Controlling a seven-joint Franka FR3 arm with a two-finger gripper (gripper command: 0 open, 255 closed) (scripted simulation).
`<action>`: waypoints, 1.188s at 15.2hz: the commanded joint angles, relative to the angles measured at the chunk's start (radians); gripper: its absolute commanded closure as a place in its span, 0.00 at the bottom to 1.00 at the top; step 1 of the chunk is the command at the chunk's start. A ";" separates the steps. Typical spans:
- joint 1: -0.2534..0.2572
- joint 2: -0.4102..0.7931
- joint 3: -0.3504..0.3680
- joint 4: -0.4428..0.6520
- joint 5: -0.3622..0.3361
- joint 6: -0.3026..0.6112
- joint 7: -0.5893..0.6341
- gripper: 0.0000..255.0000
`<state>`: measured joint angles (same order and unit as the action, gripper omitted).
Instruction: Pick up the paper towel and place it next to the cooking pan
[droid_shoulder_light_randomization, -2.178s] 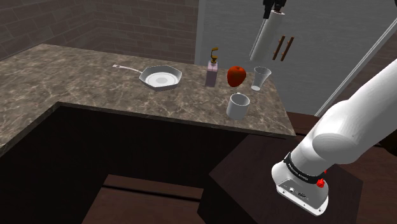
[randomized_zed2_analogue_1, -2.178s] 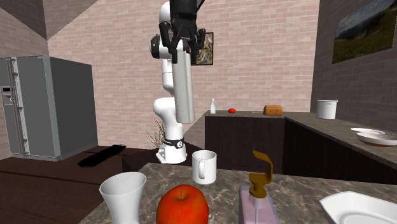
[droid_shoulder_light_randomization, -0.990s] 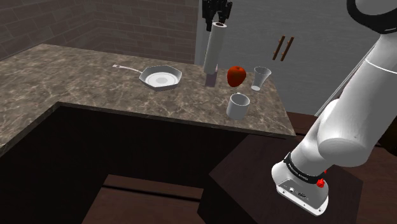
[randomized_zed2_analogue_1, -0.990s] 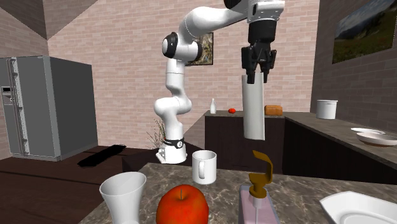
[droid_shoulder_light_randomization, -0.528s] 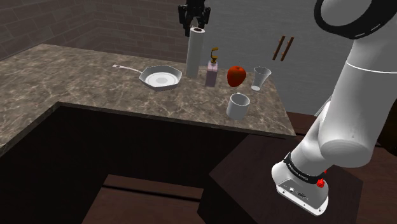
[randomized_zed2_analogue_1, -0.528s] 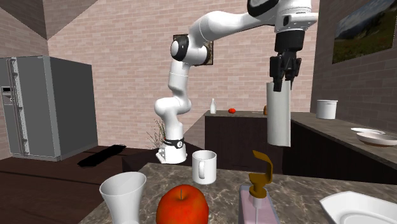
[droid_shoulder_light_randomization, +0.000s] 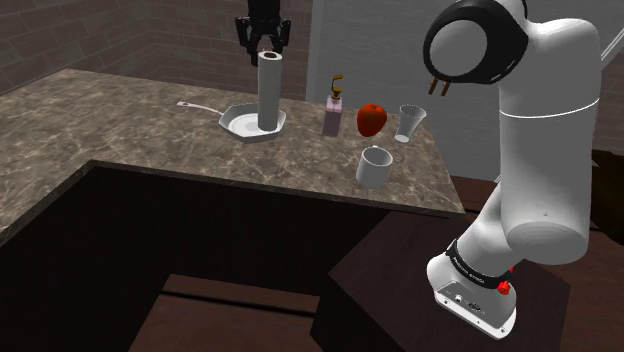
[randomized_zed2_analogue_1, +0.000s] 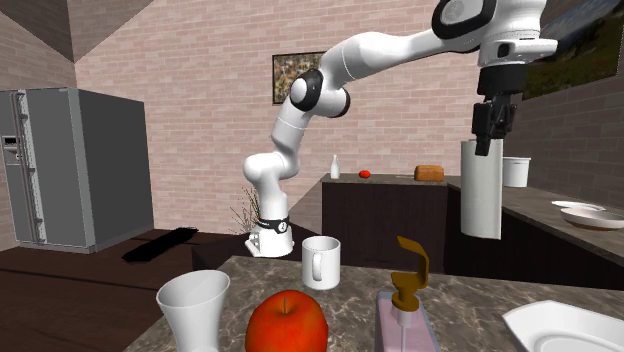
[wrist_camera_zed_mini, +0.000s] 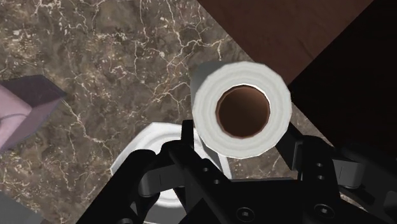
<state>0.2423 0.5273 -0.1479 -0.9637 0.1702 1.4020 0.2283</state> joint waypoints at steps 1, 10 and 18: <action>0.005 0.121 0.013 0.172 0.012 -0.047 0.035 1.00; 0.028 0.039 0.007 -0.090 0.002 0.131 0.015 1.00; 0.038 0.017 0.006 -0.233 0.001 0.251 0.002 1.00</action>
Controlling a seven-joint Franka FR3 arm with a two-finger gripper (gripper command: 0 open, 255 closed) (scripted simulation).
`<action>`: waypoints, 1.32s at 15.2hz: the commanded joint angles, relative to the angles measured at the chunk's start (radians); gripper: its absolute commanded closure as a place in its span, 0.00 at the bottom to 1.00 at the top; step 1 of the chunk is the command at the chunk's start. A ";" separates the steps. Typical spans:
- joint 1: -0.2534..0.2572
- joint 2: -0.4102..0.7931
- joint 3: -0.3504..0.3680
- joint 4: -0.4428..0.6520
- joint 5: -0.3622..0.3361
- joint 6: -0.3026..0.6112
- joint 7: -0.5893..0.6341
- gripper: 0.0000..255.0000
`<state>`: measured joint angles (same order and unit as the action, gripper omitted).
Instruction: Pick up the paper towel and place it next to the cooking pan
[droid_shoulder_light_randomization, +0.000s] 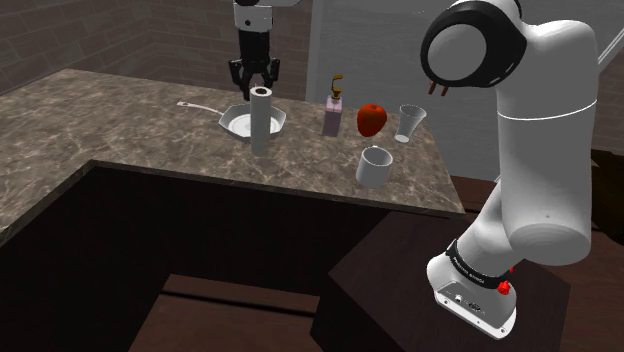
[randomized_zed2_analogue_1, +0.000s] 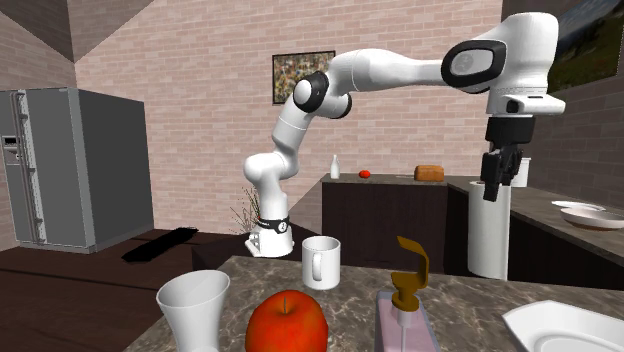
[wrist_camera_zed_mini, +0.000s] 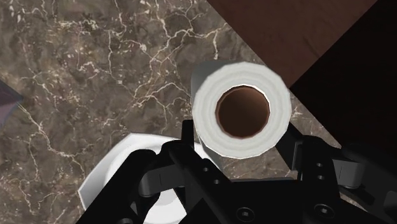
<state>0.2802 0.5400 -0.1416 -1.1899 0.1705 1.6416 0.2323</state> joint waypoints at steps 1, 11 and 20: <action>0.001 0.003 0.000 -0.021 0.001 0.025 -0.003 1.00; 0.005 0.006 0.001 -0.108 0.003 0.114 -0.013 1.00; 0.005 0.006 0.001 -0.108 0.003 0.114 -0.013 0.00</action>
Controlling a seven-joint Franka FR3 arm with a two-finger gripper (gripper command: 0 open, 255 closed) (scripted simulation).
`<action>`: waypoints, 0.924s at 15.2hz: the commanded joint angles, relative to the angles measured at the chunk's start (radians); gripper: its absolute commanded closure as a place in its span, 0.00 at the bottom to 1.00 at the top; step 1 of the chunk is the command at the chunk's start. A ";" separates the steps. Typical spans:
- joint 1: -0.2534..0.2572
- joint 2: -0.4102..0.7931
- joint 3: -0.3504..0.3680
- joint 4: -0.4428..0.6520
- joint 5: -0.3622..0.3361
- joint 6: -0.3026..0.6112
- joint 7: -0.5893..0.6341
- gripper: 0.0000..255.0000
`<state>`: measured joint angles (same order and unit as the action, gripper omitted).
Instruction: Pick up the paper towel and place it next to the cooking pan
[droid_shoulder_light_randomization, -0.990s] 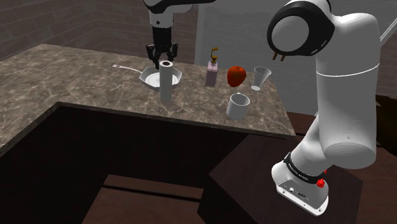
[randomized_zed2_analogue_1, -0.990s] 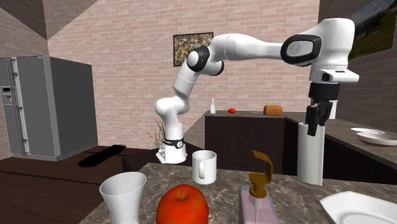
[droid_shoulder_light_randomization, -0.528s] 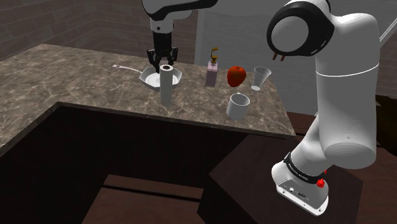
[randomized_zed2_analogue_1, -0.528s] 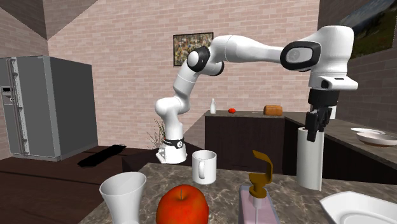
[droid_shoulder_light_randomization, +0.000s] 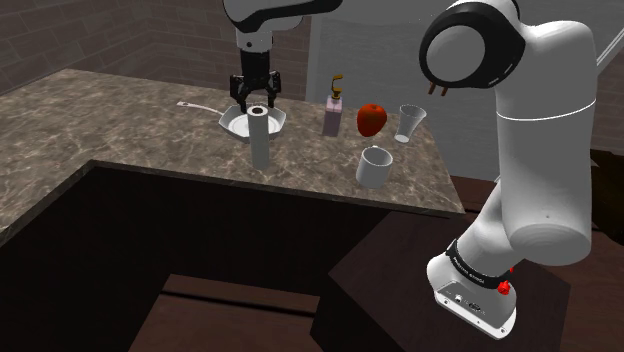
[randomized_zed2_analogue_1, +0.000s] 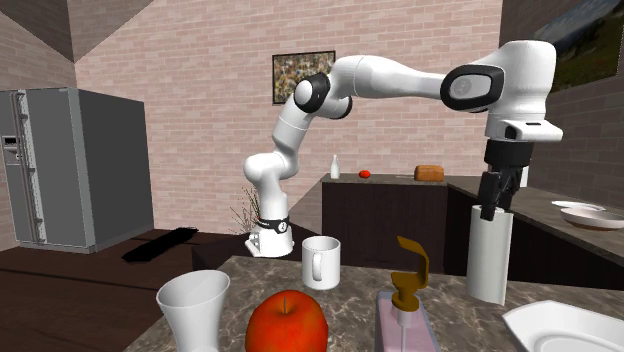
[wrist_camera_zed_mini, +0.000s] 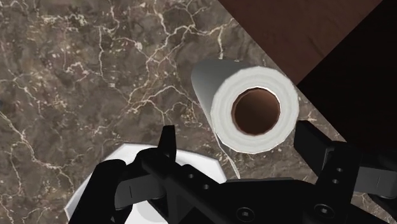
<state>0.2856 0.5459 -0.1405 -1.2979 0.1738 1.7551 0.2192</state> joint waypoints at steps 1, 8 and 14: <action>0.000 0.000 0.000 0.000 0.000 0.000 0.000 0.00; -0.016 0.019 -0.002 0.157 -0.001 -0.138 0.008 0.00; -0.016 0.020 -0.002 0.158 -0.001 -0.138 0.008 0.00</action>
